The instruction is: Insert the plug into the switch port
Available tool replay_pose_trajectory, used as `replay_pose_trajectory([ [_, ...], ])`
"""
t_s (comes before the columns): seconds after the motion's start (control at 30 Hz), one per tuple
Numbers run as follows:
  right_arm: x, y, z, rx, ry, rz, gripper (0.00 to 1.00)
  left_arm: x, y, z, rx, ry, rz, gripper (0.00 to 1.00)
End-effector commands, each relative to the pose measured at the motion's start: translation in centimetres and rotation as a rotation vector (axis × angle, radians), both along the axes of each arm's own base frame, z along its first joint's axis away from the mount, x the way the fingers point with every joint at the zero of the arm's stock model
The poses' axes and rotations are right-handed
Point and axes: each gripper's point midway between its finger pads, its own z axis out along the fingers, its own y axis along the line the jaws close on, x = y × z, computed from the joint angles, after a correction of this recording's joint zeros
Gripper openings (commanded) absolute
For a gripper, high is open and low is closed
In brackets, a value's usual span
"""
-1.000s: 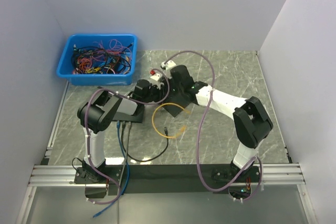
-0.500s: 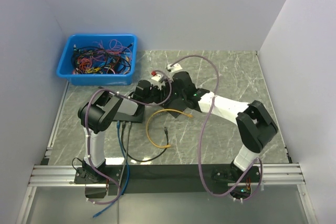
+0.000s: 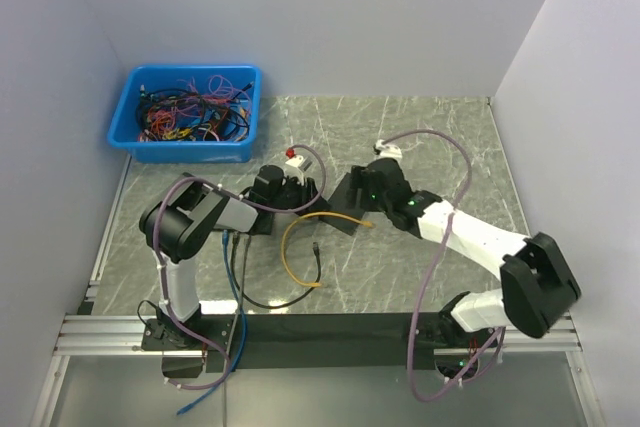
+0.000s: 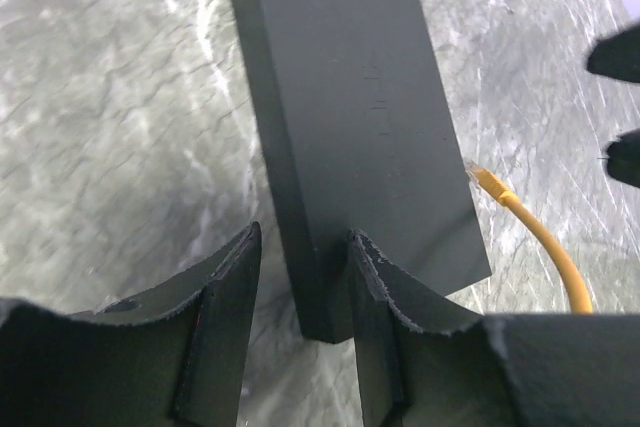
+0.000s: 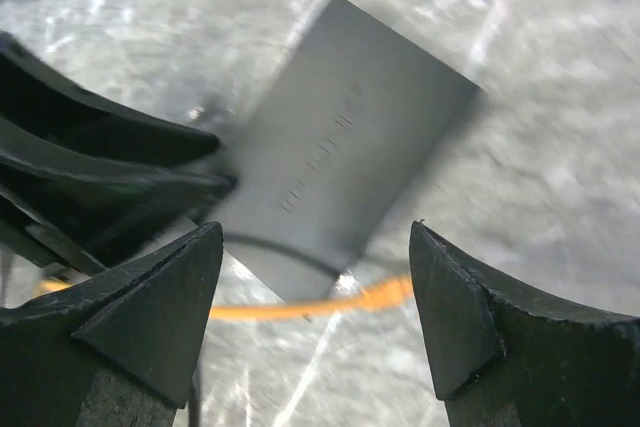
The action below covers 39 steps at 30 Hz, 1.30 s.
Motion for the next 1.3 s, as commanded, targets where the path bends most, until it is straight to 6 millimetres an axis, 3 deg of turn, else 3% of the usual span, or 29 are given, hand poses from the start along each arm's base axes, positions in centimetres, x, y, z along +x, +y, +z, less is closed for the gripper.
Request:
replay_pose_trajectory([
  [0.0, -1.1, -1.5, 0.3, 0.027, 0.001, -0.072, 0.82, -1.2, 2.4, -3.2, 0.107, 0.106, 0.067, 0.45],
  [0.1, -1.7, -1.5, -0.2, 0.037, 0.018, -0.055, 0.83, -0.9, 2.4, -3.3, 0.111, 0.111, 0.084, 0.45],
  [0.23, -2.4, 0.6, -1.3, 0.094, 0.083, 0.021, 0.83, -0.7, 2.6, -3.3, 0.115, 0.113, 0.104, 0.45],
  [0.4, -3.1, 1.7, -2.4, 0.099, 0.079, 0.096, 0.81, -0.6, 2.9, -3.2, 0.122, 0.109, 0.122, 0.45],
  [0.6, -4.4, 3.3, -1.3, 0.071, 0.002, 0.183, 0.81, -0.3, 2.8, -3.8, 0.132, 0.126, 0.128, 0.44],
  [0.8, -4.8, 4.3, -2.0, 0.043, 0.011, 0.207, 0.81, -0.4, 2.9, -3.7, 0.132, 0.122, 0.132, 0.44],
  [0.97, -5.9, 5.2, -0.6, 0.06, -0.031, 0.266, 0.81, -0.4, 3.0, -3.8, 0.134, 0.125, 0.135, 0.43],
  [1.17, -7.5, 3.0, -0.9, -0.039, -0.021, 0.227, 0.82, -0.2, 3.3, -3.8, 0.135, 0.131, 0.158, 0.43],
  [1.27, -8.4, 1.8, -3.1, -0.094, 0.065, 0.198, 0.82, -0.2, 3.5, -3.9, 0.135, 0.137, 0.166, 0.42],
])
